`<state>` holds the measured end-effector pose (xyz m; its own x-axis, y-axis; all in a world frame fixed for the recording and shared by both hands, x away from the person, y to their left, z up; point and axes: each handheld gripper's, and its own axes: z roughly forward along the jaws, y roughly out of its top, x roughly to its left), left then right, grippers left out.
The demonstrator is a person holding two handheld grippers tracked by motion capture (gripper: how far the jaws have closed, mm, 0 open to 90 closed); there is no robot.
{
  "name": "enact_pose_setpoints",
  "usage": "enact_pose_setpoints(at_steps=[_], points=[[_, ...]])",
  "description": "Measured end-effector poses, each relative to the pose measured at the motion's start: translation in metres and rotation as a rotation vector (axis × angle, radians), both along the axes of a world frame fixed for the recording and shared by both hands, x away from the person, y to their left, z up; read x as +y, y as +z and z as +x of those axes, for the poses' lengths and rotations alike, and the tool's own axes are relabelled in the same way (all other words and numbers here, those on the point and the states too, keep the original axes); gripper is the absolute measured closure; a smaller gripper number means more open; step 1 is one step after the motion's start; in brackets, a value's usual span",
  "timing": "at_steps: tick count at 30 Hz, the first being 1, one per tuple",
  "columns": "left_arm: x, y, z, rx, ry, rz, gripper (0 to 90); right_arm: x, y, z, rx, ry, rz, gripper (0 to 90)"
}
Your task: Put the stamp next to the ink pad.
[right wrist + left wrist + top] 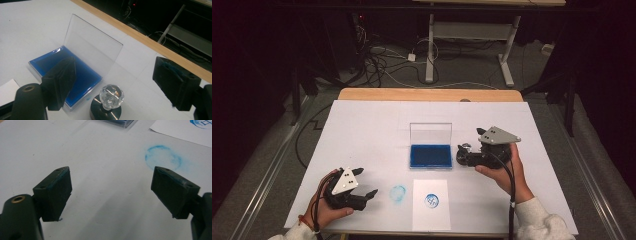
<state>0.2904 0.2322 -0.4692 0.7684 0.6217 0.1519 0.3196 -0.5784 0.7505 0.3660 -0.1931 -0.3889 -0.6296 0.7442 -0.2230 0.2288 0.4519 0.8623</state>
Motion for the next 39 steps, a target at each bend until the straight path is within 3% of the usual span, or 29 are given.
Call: enact_pose_setpoints(at_steps=[21,31,36,39], points=[[0.0,0.001,-0.001,-0.004,0.003,-0.006,16.7,0.0,0.013,-0.03,-0.049,0.052,-0.012,19.4],[0.0,0.001,-0.002,-0.01,0.012,0.0,16.7,-0.005,0.013,-0.044,-0.067,0.05,-0.043,19.6],[0.0,0.002,-0.002,-0.016,0.012,-0.002,16.7,-0.011,0.011,-0.05,-0.051,0.087,-0.011,19.1],[0.0,0.002,-0.002,-0.016,0.012,0.0,16.8,-0.014,0.009,-0.053,-0.065,0.081,-0.023,18.9]])
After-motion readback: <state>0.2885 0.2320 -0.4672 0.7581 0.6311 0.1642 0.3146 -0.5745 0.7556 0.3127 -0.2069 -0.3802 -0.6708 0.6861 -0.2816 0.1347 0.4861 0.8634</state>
